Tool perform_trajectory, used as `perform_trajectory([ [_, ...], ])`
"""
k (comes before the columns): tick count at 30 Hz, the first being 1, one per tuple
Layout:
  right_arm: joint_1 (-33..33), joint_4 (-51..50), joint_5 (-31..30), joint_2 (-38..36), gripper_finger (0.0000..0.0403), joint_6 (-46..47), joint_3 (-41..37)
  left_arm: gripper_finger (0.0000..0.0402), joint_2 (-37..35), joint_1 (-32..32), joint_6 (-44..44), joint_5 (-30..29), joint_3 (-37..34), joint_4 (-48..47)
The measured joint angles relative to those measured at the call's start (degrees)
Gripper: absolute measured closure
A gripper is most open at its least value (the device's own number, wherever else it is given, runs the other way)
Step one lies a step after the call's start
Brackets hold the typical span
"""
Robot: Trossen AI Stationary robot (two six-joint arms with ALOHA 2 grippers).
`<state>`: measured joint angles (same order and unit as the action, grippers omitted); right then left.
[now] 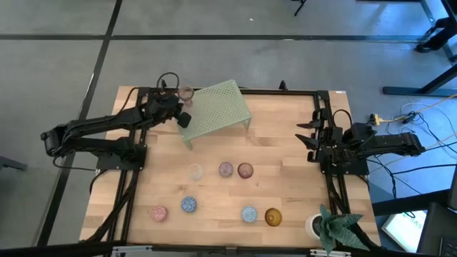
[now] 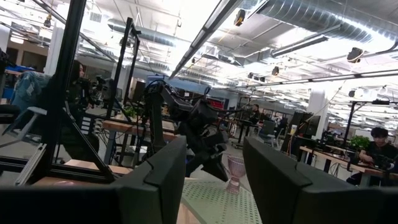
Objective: Pick & Place candle stick holders
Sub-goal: Put the left pink glass candle holder on the shelf
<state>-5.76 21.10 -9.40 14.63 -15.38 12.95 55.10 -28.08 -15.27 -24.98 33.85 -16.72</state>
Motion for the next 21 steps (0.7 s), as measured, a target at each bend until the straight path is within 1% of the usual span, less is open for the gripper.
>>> perform_trajectory([
  [8, 0.0, 0.0, 0.0, 0.0, 0.0238, 0.1, 0.0, 0.04, 0.2, -2.4, 0.5, -0.3, 0.0, 0.2],
  [14, 0.0, 0.0, 0.0, 0.0, 0.0238, 0.1, 0.0, 0.04, 0.3, -3.6, 1.1, 1.0, 0.0, 1.0],
  [21, 0.0, 0.0, 0.0, 0.0, 0.0238, 0.1, 0.0, 0.04, 2.3, -3.6, 3.0, 4.1, 0.0, 4.9],
])
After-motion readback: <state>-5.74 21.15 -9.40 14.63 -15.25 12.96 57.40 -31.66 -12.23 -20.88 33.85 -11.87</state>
